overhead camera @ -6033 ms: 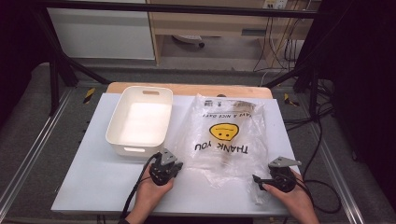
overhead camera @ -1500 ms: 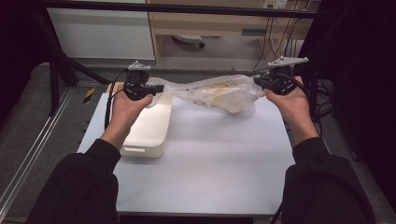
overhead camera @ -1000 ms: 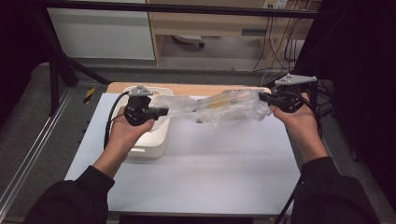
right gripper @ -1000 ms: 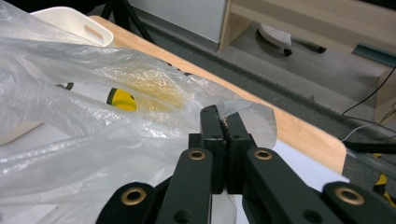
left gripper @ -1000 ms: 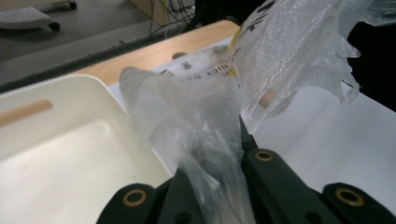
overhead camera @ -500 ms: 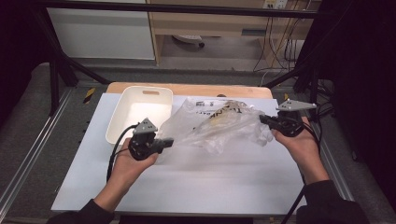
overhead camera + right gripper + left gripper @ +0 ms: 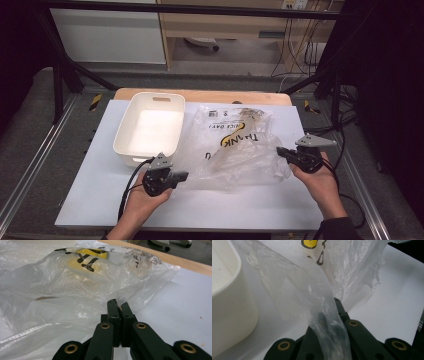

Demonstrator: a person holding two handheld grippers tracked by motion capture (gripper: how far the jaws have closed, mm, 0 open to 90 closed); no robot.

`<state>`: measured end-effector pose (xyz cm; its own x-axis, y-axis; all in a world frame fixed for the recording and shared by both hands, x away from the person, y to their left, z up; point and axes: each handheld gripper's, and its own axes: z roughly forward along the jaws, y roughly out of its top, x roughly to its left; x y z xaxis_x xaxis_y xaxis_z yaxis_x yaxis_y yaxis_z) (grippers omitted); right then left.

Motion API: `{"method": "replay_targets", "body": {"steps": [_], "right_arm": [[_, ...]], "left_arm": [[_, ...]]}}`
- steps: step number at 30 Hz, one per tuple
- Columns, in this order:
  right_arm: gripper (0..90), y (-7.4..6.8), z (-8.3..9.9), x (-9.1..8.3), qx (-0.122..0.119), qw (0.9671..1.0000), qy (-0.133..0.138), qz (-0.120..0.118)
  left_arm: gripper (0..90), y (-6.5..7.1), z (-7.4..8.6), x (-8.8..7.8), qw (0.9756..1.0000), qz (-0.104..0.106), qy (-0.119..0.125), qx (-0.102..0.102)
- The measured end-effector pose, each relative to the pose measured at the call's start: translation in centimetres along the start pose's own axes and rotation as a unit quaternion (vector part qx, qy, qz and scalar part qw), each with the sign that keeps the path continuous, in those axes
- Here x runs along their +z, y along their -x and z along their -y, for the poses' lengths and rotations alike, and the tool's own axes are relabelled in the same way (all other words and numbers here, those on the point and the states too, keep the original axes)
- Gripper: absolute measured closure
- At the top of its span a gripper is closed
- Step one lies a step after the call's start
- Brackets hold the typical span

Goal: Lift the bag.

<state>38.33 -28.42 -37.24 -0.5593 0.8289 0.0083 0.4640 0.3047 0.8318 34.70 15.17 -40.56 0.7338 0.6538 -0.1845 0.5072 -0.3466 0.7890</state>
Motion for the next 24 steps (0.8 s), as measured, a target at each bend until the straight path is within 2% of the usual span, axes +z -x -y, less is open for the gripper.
{"method": "replay_targets", "body": {"steps": [4,12,15,19,24], "right_arm": [[90.0,-0.1,0.9,0.0,0.009,1.0000,0.001,-0.002],[90.0,-0.8,3.1,-0.2,0.030,0.9995,0.000,-0.003],[90.0,-1.1,4.0,-0.3,0.034,0.9994,-0.005,-0.008],[90.0,-1.7,5.3,0.0,0.020,0.9993,-0.029,-0.012],[90.0,-2.1,6.6,0.5,0.004,0.9977,-0.067,-0.009]], "left_arm": [[90.0,0.2,0.3,-0.1,0.9999,-0.007,0.003,0.008],[90.0,-0.4,1.5,-0.3,0.9999,0.001,0.001,-0.014],[90.0,-0.3,2.0,-0.3,0.9999,0.003,-0.006,-0.014],[90.0,-0.4,2.8,-0.2,0.9996,0.006,-0.022,-0.014],[90.0,-0.3,3.8,0.1,0.9988,0.003,-0.047,-0.013]]}}
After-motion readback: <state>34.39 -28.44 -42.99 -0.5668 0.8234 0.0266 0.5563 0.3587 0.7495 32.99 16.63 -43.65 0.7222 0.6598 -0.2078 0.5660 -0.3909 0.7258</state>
